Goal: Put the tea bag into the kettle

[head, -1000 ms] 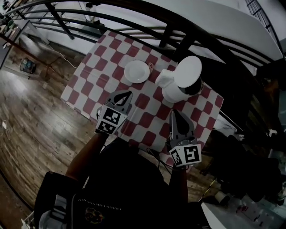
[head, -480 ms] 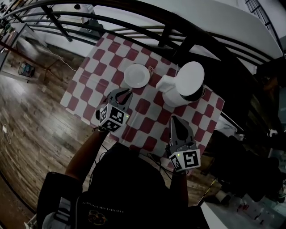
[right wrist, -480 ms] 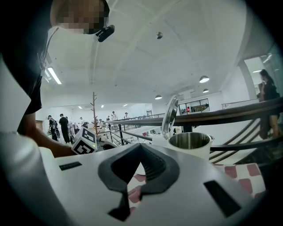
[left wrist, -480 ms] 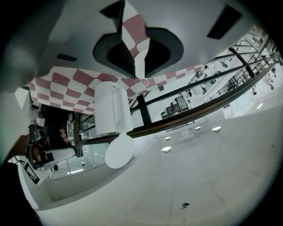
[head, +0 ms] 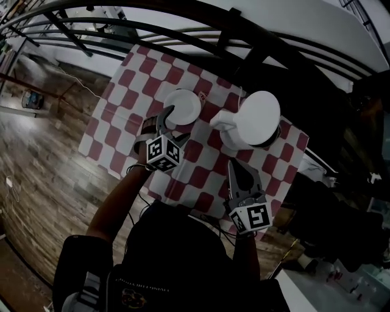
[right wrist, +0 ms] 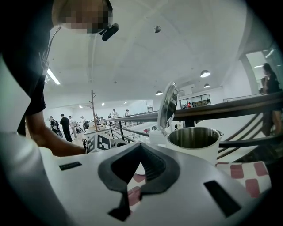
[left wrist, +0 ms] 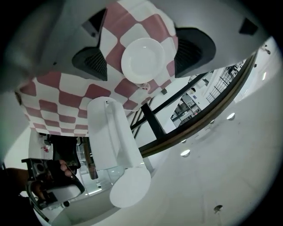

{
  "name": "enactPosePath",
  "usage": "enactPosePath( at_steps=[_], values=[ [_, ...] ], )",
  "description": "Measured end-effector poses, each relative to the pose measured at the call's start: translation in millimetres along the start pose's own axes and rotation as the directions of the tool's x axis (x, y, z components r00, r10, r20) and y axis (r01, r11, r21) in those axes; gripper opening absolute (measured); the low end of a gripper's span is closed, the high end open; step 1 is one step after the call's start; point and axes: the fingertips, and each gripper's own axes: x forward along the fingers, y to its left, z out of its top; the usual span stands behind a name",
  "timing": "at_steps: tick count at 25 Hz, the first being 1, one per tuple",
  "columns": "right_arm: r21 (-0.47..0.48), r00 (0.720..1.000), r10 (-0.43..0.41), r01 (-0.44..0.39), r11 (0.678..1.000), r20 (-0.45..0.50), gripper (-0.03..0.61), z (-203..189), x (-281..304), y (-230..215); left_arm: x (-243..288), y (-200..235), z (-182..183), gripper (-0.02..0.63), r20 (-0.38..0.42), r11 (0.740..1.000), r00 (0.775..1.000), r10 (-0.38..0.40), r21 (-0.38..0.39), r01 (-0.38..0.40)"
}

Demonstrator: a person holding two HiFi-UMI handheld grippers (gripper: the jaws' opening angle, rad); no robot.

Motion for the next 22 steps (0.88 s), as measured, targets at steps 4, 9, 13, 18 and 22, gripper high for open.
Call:
enactPosePath(
  at_steps=[4,9,13,18,22],
  values=[
    [0.005,1.0,0.006,-0.006,1.0,-0.012,0.011,-0.6,9.8,-7.9,27.9,11.9,6.0,0.489,0.005,1.0,1.0,-0.007,0.003,0.007],
    [0.027,1.0,0.009,-0.009,1.0,-0.028,0.011,-6.7,17.1,-11.8,68.8,45.5,19.0,0.491,0.028,0.997,0.997,0.067,-0.036,-0.066],
    [0.041,0.999,0.019,-0.018,0.999,-0.044,0.011,-12.0,23.4,-15.4,104.1,60.1,22.7,0.491,0.001,0.996,0.998,0.07,-0.051,-0.07],
    [0.05,0.998,0.018,-0.015,0.999,-0.059,0.011,-17.9,30.6,-24.8,141.0,52.5,27.0,0.491,-0.005,0.996,1.0,0.025,-0.087,-0.025],
    [0.075,0.996,0.005,0.002,0.997,-0.087,0.011,-22.1,33.1,-28.2,159.4,38.9,26.5,0.489,-0.01,0.991,0.999,-0.036,-0.126,0.034]
  ],
)
